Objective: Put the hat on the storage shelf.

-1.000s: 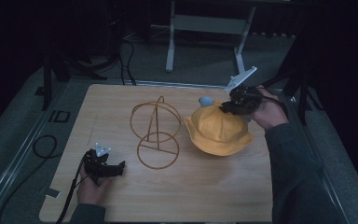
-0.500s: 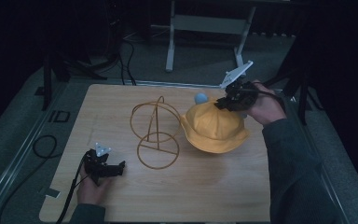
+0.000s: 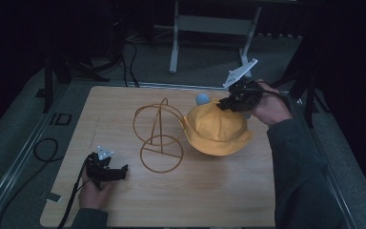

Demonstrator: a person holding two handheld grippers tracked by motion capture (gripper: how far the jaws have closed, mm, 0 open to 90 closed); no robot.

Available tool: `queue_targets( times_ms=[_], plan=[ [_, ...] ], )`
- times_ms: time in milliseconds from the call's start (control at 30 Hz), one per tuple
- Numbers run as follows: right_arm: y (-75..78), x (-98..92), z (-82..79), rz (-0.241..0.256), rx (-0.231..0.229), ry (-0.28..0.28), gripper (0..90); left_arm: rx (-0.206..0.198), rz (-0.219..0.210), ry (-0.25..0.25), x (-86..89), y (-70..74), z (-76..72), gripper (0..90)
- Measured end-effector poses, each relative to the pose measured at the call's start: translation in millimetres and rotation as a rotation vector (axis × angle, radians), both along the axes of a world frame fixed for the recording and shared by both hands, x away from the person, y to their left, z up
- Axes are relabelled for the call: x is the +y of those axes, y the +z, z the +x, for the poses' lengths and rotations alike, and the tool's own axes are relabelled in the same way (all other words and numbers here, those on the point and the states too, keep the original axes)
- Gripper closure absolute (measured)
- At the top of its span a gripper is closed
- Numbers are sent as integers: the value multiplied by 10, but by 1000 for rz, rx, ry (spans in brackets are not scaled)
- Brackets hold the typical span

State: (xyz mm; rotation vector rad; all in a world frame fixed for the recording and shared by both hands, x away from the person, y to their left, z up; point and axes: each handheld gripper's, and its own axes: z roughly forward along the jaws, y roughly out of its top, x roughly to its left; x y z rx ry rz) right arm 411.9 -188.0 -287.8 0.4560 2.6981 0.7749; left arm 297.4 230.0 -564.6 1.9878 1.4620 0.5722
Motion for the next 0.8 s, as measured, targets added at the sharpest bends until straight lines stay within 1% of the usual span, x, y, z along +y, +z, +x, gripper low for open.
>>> queue_targets(
  times_ms=[100,333,533,800],
  plan=[
    [3,6,5,0,3,7,839,0,0,0,0,0,0,8],
    [26,-17,26,4,8,1,839,0,-1,1,-1,0,0,9],
    [89,-70,39,12,2,-8,839,0,-1,1,-1,-1,0,8],
    [220,-109,27,20,-14,-11,840,-2,0,1,-1,-2,0,8]
  ],
)
